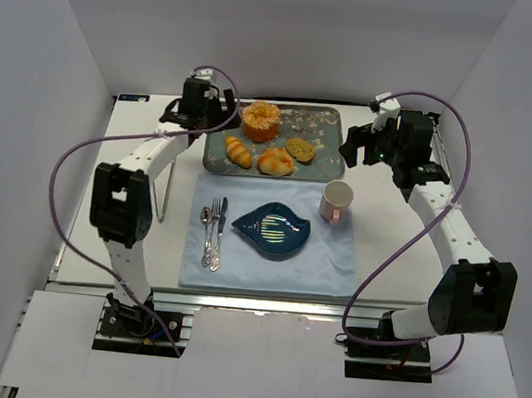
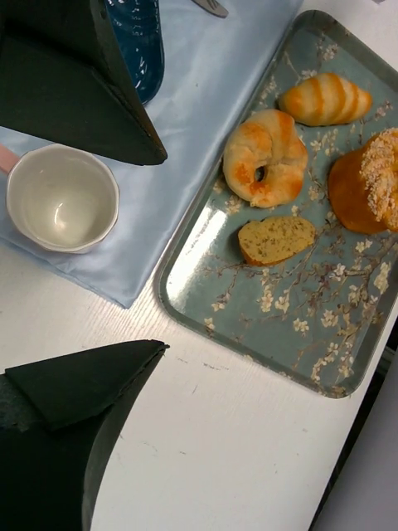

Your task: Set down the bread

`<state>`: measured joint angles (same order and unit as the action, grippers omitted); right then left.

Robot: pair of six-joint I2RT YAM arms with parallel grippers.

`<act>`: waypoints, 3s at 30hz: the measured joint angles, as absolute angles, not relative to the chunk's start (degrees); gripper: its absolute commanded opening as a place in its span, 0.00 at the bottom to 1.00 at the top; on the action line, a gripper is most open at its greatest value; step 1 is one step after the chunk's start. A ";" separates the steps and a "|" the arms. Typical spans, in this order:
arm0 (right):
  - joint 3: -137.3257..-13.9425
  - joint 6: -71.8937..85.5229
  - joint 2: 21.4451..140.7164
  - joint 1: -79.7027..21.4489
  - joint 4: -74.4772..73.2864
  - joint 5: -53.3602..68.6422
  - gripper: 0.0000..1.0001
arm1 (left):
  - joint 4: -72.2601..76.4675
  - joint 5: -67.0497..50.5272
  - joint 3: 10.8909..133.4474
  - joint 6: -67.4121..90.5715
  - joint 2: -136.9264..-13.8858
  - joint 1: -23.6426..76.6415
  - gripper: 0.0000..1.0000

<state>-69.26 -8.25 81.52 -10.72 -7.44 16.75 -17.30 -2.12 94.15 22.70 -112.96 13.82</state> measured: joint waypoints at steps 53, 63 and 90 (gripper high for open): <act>-73.34 -34.95 90.56 -18.08 -22.09 43.22 0.89 | -20.21 7.13 63.61 7.71 -104.74 -1.53 0.64; -73.34 -34.68 90.12 -17.88 -22.08 43.20 0.89 | -16.46 7.10 63.90 9.30 -105.93 -0.95 0.06; -71.26 -32.79 86.41 -15.38 -19.51 43.43 0.89 | -13.23 -23.24 75.03 35.48 -97.56 3.81 0.48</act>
